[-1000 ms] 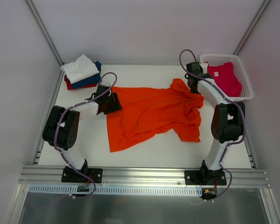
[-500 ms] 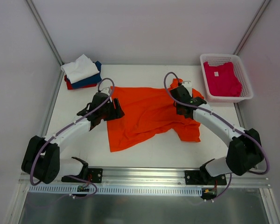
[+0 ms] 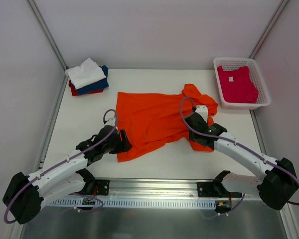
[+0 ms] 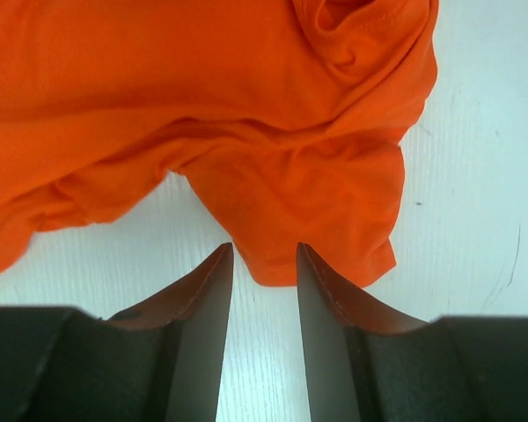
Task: Fold and stack the t-shirts
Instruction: Flatten the tshirt out
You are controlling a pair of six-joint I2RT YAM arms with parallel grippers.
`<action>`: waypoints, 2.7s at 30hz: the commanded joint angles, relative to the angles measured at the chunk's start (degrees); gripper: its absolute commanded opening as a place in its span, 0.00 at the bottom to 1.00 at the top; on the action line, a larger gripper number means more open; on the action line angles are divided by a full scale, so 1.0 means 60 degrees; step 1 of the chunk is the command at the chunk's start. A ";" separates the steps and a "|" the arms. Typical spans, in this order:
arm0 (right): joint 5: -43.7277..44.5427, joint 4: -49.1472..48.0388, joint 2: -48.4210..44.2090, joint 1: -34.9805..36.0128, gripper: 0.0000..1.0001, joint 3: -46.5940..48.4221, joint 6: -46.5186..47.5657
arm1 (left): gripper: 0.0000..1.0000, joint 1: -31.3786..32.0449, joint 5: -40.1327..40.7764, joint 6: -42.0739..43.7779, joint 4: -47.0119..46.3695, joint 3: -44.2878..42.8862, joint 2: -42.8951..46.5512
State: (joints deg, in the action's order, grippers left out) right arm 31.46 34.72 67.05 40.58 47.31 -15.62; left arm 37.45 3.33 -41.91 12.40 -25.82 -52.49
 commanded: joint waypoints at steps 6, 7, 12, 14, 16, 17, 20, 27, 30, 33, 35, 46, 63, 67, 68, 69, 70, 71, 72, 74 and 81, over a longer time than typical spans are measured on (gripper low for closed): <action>-0.0102 0.0146 -0.0540 0.0151 0.38 -0.0531 -0.0547 | 0.58 0.1872 0.2080 -0.2476 0.2427 0.0613 0.1627; -0.0146 0.0044 -0.0525 0.0166 0.38 -0.0546 -0.0532 | 0.58 0.2076 0.2415 -0.2594 0.2720 0.0555 0.1687; -0.0219 -0.0161 -0.0408 0.0195 0.38 -0.0561 -0.0459 | 0.58 0.2357 0.3164 -0.3298 0.4406 0.0349 0.2141; -0.0234 -0.0235 -0.0408 0.0181 0.38 -0.0604 -0.0430 | 0.58 0.2357 0.3238 -0.3430 0.4597 0.0553 0.2520; -0.0249 -0.0250 -0.0393 0.0181 0.38 -0.0605 -0.0415 | 0.58 0.2357 0.3268 -0.3648 0.4933 0.0729 0.2785; -0.0249 -0.0279 -0.0408 0.0195 0.38 -0.0619 -0.0415 | 0.58 0.2357 0.3195 -0.3693 0.5007 0.0846 0.3076; -0.0292 -0.0366 -0.0452 0.0195 0.38 -0.0692 -0.0386 | 0.57 0.2357 0.3267 -0.3708 0.5023 0.0905 0.3459; -0.0439 -0.0337 -0.0876 0.0224 0.38 -0.0634 -0.0385 | 0.56 0.2400 0.3165 -0.4367 0.4891 0.1096 0.2743; -0.0454 -0.0294 -0.0979 0.0239 0.38 -0.0605 -0.0385 | 0.55 0.2459 0.3267 -0.4280 0.4424 0.1184 0.2611; -0.0483 -0.0279 -0.0994 0.0268 0.38 -0.0590 -0.0400 | 0.55 0.2459 0.3282 -0.4148 0.3677 0.1359 0.2465; -0.0498 -0.0293 -0.1008 0.0283 0.38 -0.0590 -0.0429 | 0.55 0.2459 0.3209 -0.4089 0.3136 0.1491 0.2070; -0.0483 -0.0264 -0.0891 0.0371 0.38 -0.0575 -0.0429 | 0.52 0.2488 0.3209 -0.3635 0.1961 0.1301 0.0839; -0.0600 -0.0367 -0.0452 0.0473 0.38 -0.0444 -0.0371 | 0.51 0.2854 0.3311 -0.3869 0.1976 0.1520 0.2230; -0.0571 -0.0396 -0.0393 0.0474 0.38 -0.0429 -0.0371 | 0.52 0.2855 0.3210 -0.3971 0.1976 0.1667 0.1952; -0.0571 -0.0396 -0.0408 0.0488 0.38 -0.0414 -0.0371 | 0.52 0.2869 0.3180 -0.4073 0.1947 0.1740 0.1879; -0.0571 -0.0381 -0.0408 0.0503 0.38 -0.0385 -0.0371 | 0.52 0.2884 0.3136 -0.4161 0.1975 0.1770 0.1777; -0.0556 -0.0367 -0.0422 0.0503 0.38 -0.0385 -0.0371 | 0.51 0.2898 0.3107 -0.4191 0.1961 0.1813 0.1747; -0.0527 -0.0323 -0.0437 0.0488 0.38 -0.0385 -0.0371 | 0.52 0.2913 0.3078 -0.4250 0.1961 0.1901 0.1674; -0.0513 -0.0308 -0.0466 0.0488 0.38 -0.0370 -0.0371 | 0.51 0.2928 0.3034 -0.4294 0.1961 0.1931 0.1659; -0.0454 -0.0279 -0.0539 0.0503 0.38 -0.0370 -0.0385 | 0.51 0.2943 0.2931 -0.4411 0.1961 0.2048 0.1600; -0.0234 -0.0089 -0.0846 0.0561 0.37 -0.0560 -0.0619 | 0.29 0.3060 0.2931 -0.4587 0.1961 0.2092 0.1424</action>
State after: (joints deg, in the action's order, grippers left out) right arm 28.27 33.28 64.25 43.46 43.22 -17.52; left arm 54.85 22.24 -68.66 20.88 -14.98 -42.63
